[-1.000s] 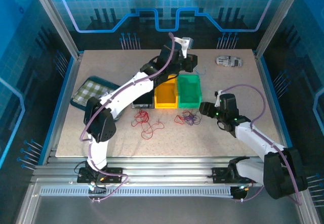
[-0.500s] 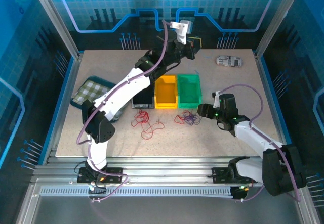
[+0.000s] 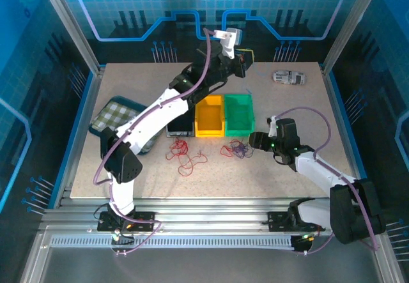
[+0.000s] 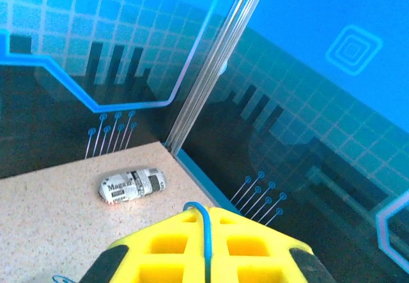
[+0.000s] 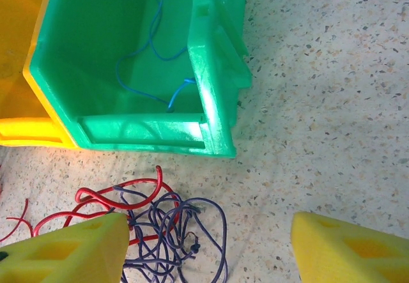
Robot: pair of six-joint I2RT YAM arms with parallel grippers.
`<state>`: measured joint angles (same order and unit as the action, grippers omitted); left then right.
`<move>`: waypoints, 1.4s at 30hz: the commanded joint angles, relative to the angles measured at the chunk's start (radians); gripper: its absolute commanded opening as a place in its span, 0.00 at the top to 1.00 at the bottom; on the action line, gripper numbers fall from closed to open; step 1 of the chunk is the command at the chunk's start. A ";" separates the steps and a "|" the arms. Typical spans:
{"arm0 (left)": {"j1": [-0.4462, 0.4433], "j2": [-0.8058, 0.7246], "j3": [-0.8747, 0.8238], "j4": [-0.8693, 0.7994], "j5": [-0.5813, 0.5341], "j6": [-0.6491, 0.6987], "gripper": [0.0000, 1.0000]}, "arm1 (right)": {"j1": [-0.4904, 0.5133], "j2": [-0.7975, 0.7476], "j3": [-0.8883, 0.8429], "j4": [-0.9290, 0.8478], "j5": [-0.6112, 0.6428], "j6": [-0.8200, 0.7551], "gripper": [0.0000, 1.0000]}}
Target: Untangle the cables
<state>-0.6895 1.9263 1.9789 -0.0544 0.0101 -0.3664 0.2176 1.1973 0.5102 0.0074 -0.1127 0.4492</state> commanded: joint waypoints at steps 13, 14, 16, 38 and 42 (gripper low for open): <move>-0.004 0.101 -0.123 -0.024 -0.091 -0.089 1.00 | -0.018 -0.033 -0.002 -0.028 -0.007 -0.019 0.32; -0.005 0.096 -0.140 -0.036 -0.123 -0.099 1.00 | -0.018 -0.035 -0.002 -0.031 -0.007 -0.019 0.32; -0.005 0.082 -0.173 -0.056 -0.185 -0.116 1.00 | -0.018 -0.036 -0.007 -0.032 -0.007 -0.020 0.32; -0.016 0.237 -0.146 -0.250 0.180 -0.079 1.00 | -0.019 -0.030 0.005 -0.037 0.017 -0.013 0.32; -0.014 0.263 -0.147 -0.302 0.206 -0.084 1.00 | -0.018 -0.033 0.008 -0.041 0.015 -0.017 0.32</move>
<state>-0.6987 2.1632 1.8175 -0.2974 0.1452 -0.4690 0.2131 1.1763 0.5098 -0.0109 -0.1070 0.4438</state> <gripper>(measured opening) 0.006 0.682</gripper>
